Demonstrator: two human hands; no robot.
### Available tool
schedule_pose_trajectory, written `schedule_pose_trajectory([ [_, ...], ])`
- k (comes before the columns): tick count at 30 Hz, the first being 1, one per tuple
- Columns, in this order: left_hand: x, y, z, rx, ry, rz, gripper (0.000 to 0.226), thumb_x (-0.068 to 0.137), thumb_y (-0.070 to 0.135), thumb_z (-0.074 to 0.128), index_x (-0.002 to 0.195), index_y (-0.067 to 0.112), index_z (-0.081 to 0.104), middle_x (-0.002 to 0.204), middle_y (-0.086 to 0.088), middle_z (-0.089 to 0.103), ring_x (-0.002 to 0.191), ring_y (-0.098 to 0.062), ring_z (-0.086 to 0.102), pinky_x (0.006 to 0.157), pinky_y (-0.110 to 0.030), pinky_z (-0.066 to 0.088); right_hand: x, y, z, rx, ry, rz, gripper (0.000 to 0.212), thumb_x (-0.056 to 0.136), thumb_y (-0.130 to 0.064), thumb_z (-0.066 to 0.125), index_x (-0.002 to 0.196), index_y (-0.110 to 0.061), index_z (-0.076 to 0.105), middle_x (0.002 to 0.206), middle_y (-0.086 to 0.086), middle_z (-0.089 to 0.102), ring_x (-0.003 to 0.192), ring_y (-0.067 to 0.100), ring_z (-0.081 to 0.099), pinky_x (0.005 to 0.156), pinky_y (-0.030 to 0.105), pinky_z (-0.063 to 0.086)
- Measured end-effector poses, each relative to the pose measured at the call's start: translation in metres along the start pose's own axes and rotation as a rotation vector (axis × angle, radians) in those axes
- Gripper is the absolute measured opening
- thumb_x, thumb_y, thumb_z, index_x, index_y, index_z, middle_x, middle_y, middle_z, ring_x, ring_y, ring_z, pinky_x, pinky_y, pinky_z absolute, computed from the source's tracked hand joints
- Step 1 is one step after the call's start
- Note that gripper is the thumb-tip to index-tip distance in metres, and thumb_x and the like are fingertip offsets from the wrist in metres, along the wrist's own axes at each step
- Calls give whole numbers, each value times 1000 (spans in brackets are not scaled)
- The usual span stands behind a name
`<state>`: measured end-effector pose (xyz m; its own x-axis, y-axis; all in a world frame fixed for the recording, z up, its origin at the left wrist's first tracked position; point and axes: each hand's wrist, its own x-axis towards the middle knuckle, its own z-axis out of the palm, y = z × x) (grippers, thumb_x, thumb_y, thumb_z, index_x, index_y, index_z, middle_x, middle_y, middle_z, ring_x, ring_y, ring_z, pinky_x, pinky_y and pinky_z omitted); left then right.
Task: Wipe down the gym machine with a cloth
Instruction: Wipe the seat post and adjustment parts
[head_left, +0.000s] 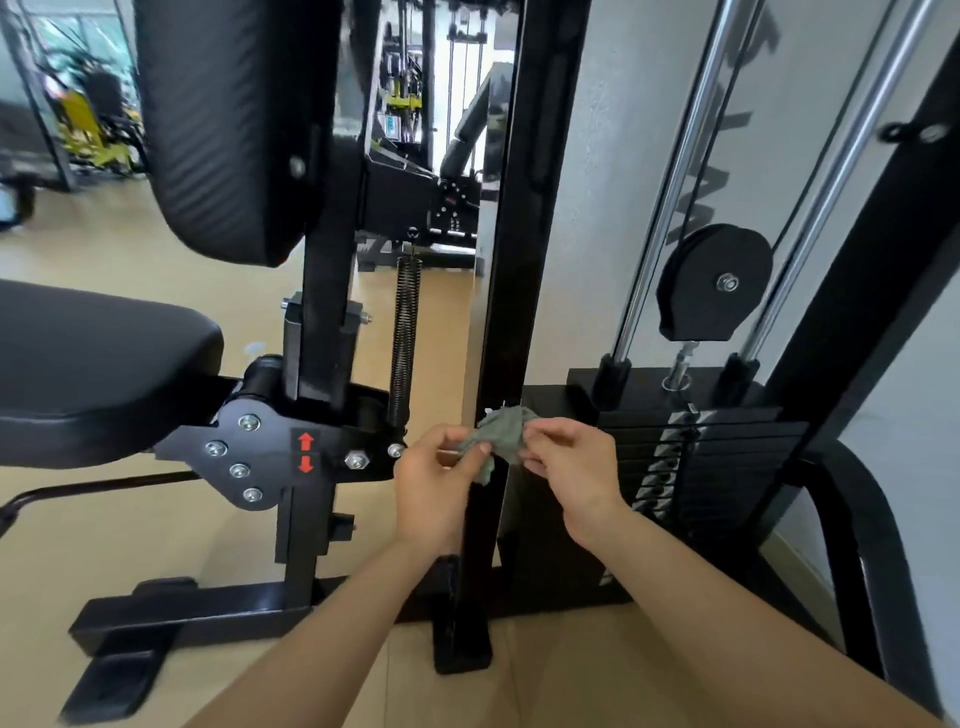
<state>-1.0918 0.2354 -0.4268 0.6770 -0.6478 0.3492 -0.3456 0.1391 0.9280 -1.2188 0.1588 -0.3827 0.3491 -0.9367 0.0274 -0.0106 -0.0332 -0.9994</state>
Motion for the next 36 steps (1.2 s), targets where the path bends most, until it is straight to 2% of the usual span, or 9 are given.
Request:
schedule_pose_trajectory([
  [2,9,10,0,15,46,46,11,90,11,75,97,18,74,88,10,74,81,-6,68,74,-19,54,5,-6,-6,-49,44,-155,19,91,-4,70,95,-21,77,95,-4,77,92,9,72,89,30,59],
  [5,22,29,3,59,114,143,15,88,9,75,101,18,75,95,10,71,85,-3,65,75,-12,50,9,-16,-7,-72,15,-330,30,91,-3,69,111,-25,72,104,-9,74,97,0,69,90,19,54],
  [8,29,43,9,117,213,214,19,85,9,79,102,18,77,100,4,60,81,-4,59,73,-6,45,14,-23,-3,-41,-12,-399,42,90,-2,70,125,-24,65,115,-8,68,103,-4,65,88,10,50],
  [12,26,50,16,81,261,215,21,85,3,77,101,18,75,91,6,58,73,-5,59,67,-10,47,16,-26,2,24,-16,-431,56,90,3,69,136,-25,56,119,-6,70,109,0,65,93,13,50],
  [17,34,61,17,15,305,235,23,88,3,74,99,22,74,87,7,63,73,-11,62,66,-15,49,14,-38,9,153,58,-537,49,86,10,69,121,-23,62,115,-7,70,112,7,66,95,20,53],
  [20,44,73,13,12,321,282,17,89,7,73,100,20,75,88,7,64,72,-13,62,65,-20,51,15,-46,16,132,82,-614,41,86,10,69,115,-18,66,112,-8,69,109,6,66,96,22,53],
  [27,67,113,7,-41,316,364,11,91,11,72,100,17,76,89,7,67,78,-10,66,69,-24,56,24,-75,20,18,131,-756,46,87,7,71,124,-19,65,122,-3,65,112,9,65,99,23,51],
  [31,82,145,4,-63,327,410,9,92,11,72,97,18,76,87,4,68,79,-8,66,71,-17,53,34,-101,16,-51,145,-802,47,88,-1,72,129,-21,63,122,-5,63,116,9,61,99,25,50],
  [36,96,183,2,-83,342,462,14,92,13,73,102,23,74,92,10,67,82,-8,68,73,-18,55,41,-144,15,-8,86,-840,43,90,4,69,127,-17,62,121,-4,65,115,6,62,93,18,53],
])
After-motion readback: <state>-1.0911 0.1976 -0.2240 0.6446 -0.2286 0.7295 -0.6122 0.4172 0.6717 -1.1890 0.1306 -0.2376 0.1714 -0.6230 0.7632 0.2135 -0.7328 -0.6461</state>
